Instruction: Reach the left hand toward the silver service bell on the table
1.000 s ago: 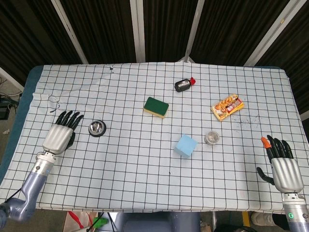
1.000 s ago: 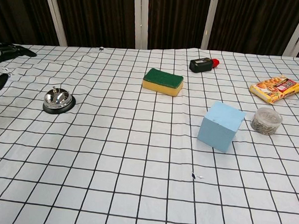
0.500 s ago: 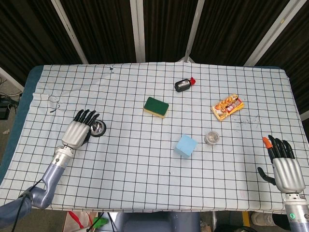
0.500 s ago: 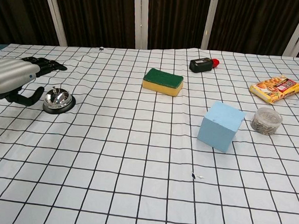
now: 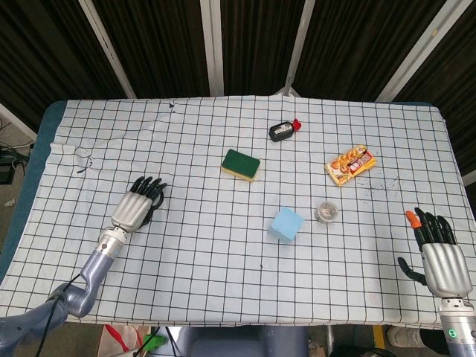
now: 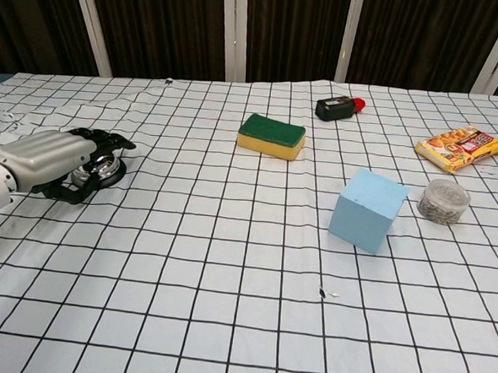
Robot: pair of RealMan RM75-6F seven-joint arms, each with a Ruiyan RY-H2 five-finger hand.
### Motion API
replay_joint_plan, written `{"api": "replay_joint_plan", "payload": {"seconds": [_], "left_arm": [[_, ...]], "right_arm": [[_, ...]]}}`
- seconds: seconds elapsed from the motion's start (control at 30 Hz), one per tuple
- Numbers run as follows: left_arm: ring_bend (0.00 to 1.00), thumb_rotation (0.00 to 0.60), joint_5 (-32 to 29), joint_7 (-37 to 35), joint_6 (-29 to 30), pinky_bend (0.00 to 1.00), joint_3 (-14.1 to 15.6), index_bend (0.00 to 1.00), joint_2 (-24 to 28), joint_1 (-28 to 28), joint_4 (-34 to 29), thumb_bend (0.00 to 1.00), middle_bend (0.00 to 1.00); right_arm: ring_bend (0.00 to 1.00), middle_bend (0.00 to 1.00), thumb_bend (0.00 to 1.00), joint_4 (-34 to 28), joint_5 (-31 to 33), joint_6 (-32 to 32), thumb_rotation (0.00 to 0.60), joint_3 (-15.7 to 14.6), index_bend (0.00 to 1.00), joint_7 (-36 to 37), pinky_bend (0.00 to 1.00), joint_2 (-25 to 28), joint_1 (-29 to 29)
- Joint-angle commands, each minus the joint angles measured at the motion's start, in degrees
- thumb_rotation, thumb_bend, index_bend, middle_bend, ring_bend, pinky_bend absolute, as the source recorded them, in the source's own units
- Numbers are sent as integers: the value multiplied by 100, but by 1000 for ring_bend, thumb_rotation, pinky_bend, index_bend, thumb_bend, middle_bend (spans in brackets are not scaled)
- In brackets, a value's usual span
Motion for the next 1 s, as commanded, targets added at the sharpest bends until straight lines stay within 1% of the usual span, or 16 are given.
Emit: {"api": "replay_joint_plan", "payload": {"seconds": [0.03, 0.17, 0.3, 0.37, 0.43, 0.47, 0.57, 0.6, 0.7, 0.73, 0.77, 0.83, 0.87, 1.0], "left_arm": [[0, 600, 26, -81, -30, 28, 76, 51, -104, -30, 144, 898, 25], [0, 600, 50, -96, 55, 27, 105, 50, -116, -31, 197, 898, 24], [0, 600, 71, -28, 185, 27, 100, 50, -6, -31, 65, 898, 22], [0, 600, 146, -30, 471, 27, 59, 50, 147, -24, -182, 898, 23], [0, 600, 257, -1, 901, 27, 1, 54, 327, 20, -486, 898, 28], [0, 600, 366, 32, 1341, 27, -70, 56, 516, 81, -818, 898, 30], [0, 600, 536, 321, 2044, 26, -126, 64, 1080, 308, -1697, 898, 28], [0, 600, 564, 555, 2239, 24, -104, 70, 1460, 459, -2243, 898, 31], [0, 600, 451, 1098, 2493, 23, -39, 78, 2269, 836, -3388, 892, 45], [0, 600, 322, 1338, 2578, 23, 31, 77, 2658, 1059, -3912, 886, 49], [0, 600, 237, 1454, 2629, 23, 91, 77, 2896, 1205, -4235, 872, 54], [0, 600, 89, 1606, 2705, 23, 209, 76, 3283, 1450, -4721, 849, 62], [0, 600, -19, 1658, 2754, 23, 317, 75, 3513, 1630, -4943, 843, 62], [0, 600, -75, 1542, 2944, 23, 606, 75, 3870, 2036, -5170, 840, 62]], "right_arm": [[9, 0, 304, 0, -7, 3, 600, -2, 57, 21, 0, 7, -2], [9, 0, 305, -3, -35, 27, 600, -8, 56, 50, 0, 19, -9], [9, 0, 305, -5, -46, 43, 600, -7, 56, 76, 0, 26, -14], [9, 0, 304, -4, -44, 48, 600, -4, 56, 79, 0, 30, -16], [9, 0, 304, -3, -48, 63, 600, -1, 56, 81, 0, 30, -20], [9, 0, 304, -3, -54, 75, 600, 2, 56, 83, 0, 26, -22], [9, 0, 305, 1, -69, 67, 600, -4, 56, 85, 0, 16, -15], [9, 0, 305, 0, -78, 55, 600, -8, 56, 86, 0, 13, -8], [9, 0, 305, -7, -97, 51, 600, -18, 56, 85, 0, 14, -4], [9, 0, 305, -14, -99, 58, 600, -16, 56, 87, 0, 16, -6], [9, 0, 305, -18, -103, 68, 600, -14, 56, 85, 0, 18, -8], [9, 0, 305, -27, -113, 89, 600, -11, 56, 80, 0, 21, -13], [9, 0, 305, -41, -118, 99, 600, -10, 56, 92, 0, 25, -17], [9, 0, 304, -51, -101, 98, 600, -1, 56, 74, 0, 29, -16]]}}
